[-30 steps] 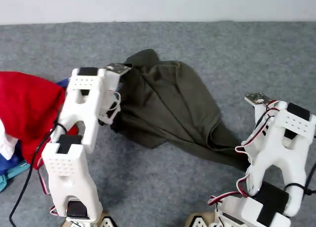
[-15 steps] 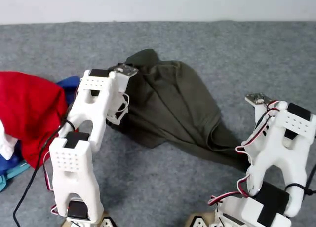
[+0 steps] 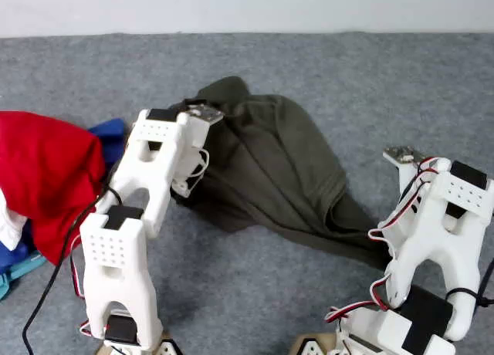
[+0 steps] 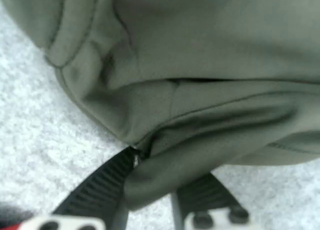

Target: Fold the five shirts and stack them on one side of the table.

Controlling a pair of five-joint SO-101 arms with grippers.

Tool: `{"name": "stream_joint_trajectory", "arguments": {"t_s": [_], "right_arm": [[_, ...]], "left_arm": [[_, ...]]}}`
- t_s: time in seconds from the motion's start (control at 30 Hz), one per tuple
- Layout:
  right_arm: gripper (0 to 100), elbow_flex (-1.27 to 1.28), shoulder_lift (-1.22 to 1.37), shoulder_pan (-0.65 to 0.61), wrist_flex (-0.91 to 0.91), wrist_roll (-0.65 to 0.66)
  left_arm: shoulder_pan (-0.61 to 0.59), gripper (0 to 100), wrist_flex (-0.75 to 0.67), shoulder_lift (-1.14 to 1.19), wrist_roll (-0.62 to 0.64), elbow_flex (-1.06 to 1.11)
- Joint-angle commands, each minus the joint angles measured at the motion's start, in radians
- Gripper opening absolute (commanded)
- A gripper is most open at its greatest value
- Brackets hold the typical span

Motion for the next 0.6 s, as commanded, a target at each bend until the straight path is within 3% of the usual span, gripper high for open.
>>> {"name": "stream_joint_trajectory", "arguments": {"t_s": [0.0,0.27,0.57], "right_arm": [[0.9,-0.058,-0.041,0.019,0.018,-0.005],[0.9,-0.385,-0.041,0.019,0.217,-0.009],[0.9,-0.588,-0.145,0.007,0.225,-0.064]], "left_arm": [[-0.009,2,0.069,-0.058,-0.026,-0.012],[-0.043,2,0.199,-0.393,-0.057,-0.005],[-0.003,2,0.195,-0.872,-0.051,-0.045]]}}
